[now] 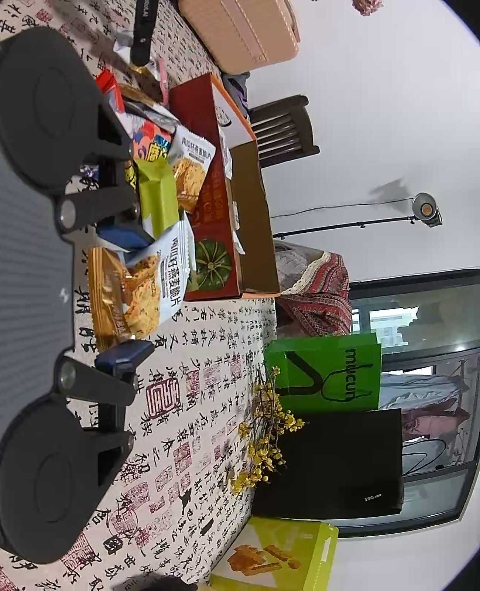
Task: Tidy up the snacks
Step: 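Grasp a cracker packet with the right gripper while the left gripper grasps a white packet, then carry both held packets over the box, then lower both packets into the box and open both grippers, then withdraw both tools from the box back toward the snack pile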
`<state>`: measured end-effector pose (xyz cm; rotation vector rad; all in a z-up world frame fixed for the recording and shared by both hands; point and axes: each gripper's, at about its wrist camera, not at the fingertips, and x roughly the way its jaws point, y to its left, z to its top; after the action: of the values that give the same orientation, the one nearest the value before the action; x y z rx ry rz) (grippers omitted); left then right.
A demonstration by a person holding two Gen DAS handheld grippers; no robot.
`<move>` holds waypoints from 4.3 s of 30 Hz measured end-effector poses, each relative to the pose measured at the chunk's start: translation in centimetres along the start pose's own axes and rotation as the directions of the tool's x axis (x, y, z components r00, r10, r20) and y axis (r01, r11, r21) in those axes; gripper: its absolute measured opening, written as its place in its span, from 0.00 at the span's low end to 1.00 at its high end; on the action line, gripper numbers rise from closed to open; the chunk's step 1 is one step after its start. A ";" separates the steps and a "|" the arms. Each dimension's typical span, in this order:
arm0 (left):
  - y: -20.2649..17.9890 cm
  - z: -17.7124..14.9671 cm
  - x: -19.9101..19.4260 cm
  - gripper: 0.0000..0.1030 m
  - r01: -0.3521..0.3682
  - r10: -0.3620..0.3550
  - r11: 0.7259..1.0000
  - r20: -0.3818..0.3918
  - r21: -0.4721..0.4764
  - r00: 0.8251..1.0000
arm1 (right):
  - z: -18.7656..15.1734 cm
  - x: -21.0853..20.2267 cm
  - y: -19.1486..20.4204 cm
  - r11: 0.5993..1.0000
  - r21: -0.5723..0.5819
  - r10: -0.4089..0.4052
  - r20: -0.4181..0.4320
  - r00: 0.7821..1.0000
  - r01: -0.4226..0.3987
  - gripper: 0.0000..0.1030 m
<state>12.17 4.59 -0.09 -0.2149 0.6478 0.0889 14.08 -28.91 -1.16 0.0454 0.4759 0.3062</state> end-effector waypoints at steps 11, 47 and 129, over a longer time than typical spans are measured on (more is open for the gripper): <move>-0.9 1.0 -4.4 0.43 0.044 -0.047 0.999 0.135 0.027 0.990 | 0.7 -1.9 1.1 1.000 -0.015 0.012 0.044 0.999 -0.011 0.51; -4.8 13.7 4.6 0.43 0.054 -0.053 0.999 0.260 0.006 0.964 | 12.6 9.9 3.8 0.998 -0.021 0.063 0.109 0.992 -0.061 0.51; 0.9 3.3 -3.9 1.00 -0.015 0.014 1.000 0.249 -0.001 0.968 | 5.3 1.9 7.0 0.991 -0.057 0.124 -0.005 0.992 -0.124 1.00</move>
<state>10.85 6.20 4.70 -0.1941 0.3986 0.1275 16.16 -21.55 3.47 0.0191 0.4659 0.4420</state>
